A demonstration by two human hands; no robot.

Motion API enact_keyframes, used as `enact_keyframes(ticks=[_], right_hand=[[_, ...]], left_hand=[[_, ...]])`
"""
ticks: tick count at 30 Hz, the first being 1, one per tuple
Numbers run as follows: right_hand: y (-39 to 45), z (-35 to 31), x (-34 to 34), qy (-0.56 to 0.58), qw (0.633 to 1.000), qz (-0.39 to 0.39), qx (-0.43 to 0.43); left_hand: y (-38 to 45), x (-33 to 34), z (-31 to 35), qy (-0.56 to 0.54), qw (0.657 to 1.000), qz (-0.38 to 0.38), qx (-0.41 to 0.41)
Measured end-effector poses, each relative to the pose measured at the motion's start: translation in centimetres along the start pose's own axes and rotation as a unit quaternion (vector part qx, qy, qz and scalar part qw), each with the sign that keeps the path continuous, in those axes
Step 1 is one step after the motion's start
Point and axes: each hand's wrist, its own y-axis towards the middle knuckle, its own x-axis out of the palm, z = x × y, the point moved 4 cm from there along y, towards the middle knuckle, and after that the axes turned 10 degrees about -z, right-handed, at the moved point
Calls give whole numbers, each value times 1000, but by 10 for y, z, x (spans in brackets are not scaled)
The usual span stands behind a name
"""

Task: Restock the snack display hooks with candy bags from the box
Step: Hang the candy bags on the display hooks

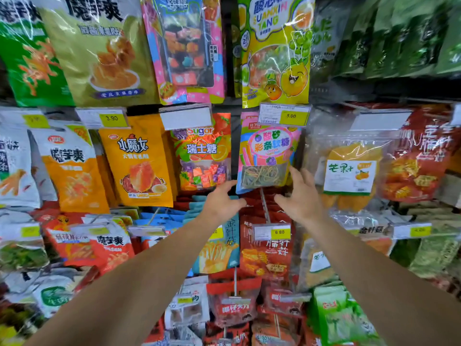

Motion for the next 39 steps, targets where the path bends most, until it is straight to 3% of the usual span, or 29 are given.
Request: enact_keyframes(ticks=[7,16,21,31,39], right_hand=[[-68,-41,27,-48,999,-16,19],[-198,-83,128,-111,985,-96,93],[-283,-96,193,-112,978,-168,53],[-435,-143,317,-33,956,-282,66],[-485,-217,408,-24,931,-362,47]], left_hand=[[-52,-16,-25,51,998,-21,26],[-174,-20,-106,90,992,-86,14],[-269,-25,-155,134,985,-110,8],[-462,-76,-261,105,987,-68,-104],[-550,-152,-357,105,969,-28,-224]])
